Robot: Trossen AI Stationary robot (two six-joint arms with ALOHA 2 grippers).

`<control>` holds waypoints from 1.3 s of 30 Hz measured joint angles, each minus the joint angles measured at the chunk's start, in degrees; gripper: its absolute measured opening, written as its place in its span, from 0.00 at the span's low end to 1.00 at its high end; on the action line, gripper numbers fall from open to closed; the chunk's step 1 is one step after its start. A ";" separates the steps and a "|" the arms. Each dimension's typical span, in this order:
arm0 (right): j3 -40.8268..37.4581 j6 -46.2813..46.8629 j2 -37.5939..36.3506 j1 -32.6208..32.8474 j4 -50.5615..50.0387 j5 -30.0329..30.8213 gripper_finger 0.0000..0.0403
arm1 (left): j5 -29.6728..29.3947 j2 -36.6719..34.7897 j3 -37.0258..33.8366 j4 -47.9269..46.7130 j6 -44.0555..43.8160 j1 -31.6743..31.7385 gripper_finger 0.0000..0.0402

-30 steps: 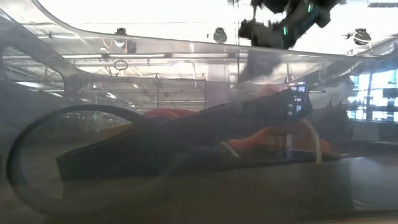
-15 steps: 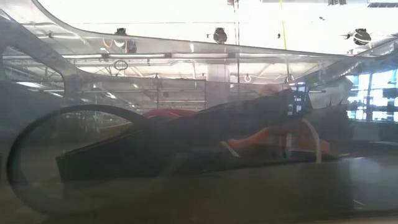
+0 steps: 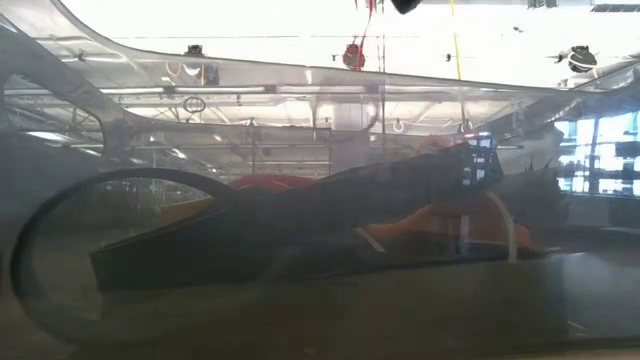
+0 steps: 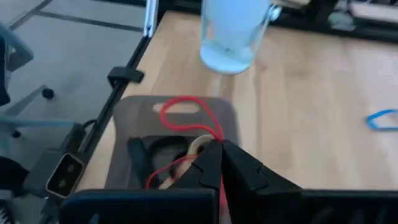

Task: Pick and place rubber bands into bin
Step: Put the red rubber band into the bin

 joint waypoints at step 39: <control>-0.59 8.67 11.70 1.83 1.60 -6.44 0.09 | -0.02 0.00 0.00 -1.33 1.03 -0.02 0.40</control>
